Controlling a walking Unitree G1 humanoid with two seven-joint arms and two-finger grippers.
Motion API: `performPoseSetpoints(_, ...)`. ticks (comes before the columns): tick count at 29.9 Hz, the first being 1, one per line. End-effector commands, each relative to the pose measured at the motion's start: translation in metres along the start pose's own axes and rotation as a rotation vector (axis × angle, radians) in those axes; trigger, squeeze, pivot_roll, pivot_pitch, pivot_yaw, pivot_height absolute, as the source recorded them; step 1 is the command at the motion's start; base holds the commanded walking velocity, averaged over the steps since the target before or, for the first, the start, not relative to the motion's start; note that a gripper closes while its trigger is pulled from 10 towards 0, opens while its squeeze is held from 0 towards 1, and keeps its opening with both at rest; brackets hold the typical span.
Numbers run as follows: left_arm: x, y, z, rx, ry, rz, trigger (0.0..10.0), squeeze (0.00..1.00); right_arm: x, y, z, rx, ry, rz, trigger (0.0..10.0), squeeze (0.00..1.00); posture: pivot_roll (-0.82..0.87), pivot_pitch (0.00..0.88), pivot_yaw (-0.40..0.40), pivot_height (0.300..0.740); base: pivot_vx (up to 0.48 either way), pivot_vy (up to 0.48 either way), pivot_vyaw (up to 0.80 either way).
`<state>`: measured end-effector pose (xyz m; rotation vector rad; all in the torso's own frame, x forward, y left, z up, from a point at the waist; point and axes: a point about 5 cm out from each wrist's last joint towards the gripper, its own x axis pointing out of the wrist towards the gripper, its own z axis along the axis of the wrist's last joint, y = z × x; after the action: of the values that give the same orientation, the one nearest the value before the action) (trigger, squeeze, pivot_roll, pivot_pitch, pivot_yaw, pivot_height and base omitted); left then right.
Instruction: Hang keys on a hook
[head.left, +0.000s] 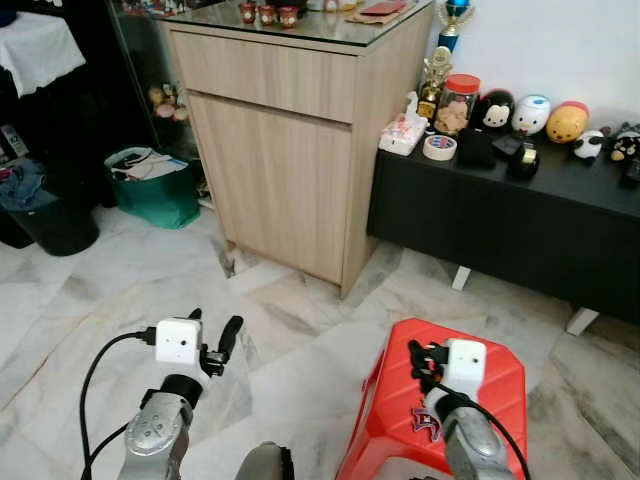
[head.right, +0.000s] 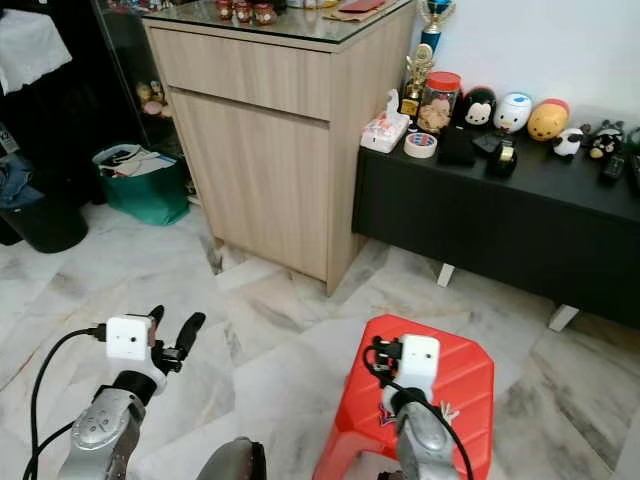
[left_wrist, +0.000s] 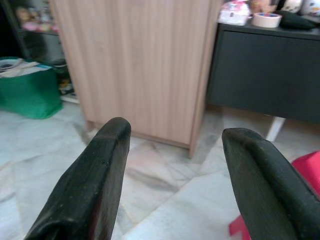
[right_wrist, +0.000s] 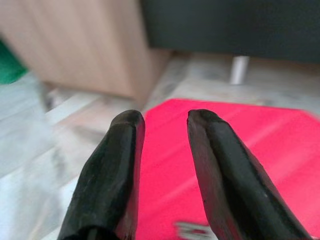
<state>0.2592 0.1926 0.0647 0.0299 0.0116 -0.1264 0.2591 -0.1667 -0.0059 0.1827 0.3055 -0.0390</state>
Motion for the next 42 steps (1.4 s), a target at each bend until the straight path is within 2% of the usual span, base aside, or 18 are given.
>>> performPoseSetpoints(1,-0.001,0.0,-0.002,0.003,0.011,-0.009,10.0,0.0,0.0,-0.001,0.002,0.002,-0.023,-0.04,10.0,0.0,0.09,0.0,-0.033,0.645,0.0,0.0,0.0)
performPoseSetpoints(8,-0.004,-0.001,-0.005,0.004,0.023,-0.011,10.0,0.0,-0.002,-0.012,0.005,-0.011,-0.051,-0.15,10.0,0.0,0.09,0.0,-0.035,0.645,0.0,0.0,0.0)
performPoseSetpoints(16,-0.003,0.0,-0.006,0.003,0.025,-0.003,10.0,0.0,0.0,-0.013,0.008,-0.019,-0.041,-0.163,10.0,0.0,0.09,0.0,-0.037,0.645,0.0,0.0,0.0)
performPoseSetpoints(23,-0.004,-0.001,-0.007,0.001,0.028,-0.002,10.0,0.0,0.001,-0.011,0.01,-0.025,-0.048,-0.153,10.0,0.0,0.09,0.0,-0.039,0.608,0.0,0.0,0.0)
performPoseSetpoints(30,-0.005,0.0,-0.008,0.014,0.038,0.002,10.0,0.0,0.002,-0.007,0.012,-0.021,-0.056,-0.134,10.0,0.0,0.09,0.0,-0.039,0.608,0.0,0.0,0.0)
performPoseSetpoints(39,-0.002,-0.002,-0.008,0.015,0.037,-0.001,10.0,0.0,0.007,-0.003,0.012,0.035,-0.023,-0.099,10.0,0.0,0.08,0.0,-0.03,0.608,0.0,0.0,0.0)
performPoseSetpoints(42,0.0,-0.003,-0.007,0.017,0.037,-0.01,10.0,0.0,0.01,-0.001,0.007,0.104,0.026,-0.085,10.0,0.0,0.08,0.0,-0.029,0.608,0.0,0.0,0.0)
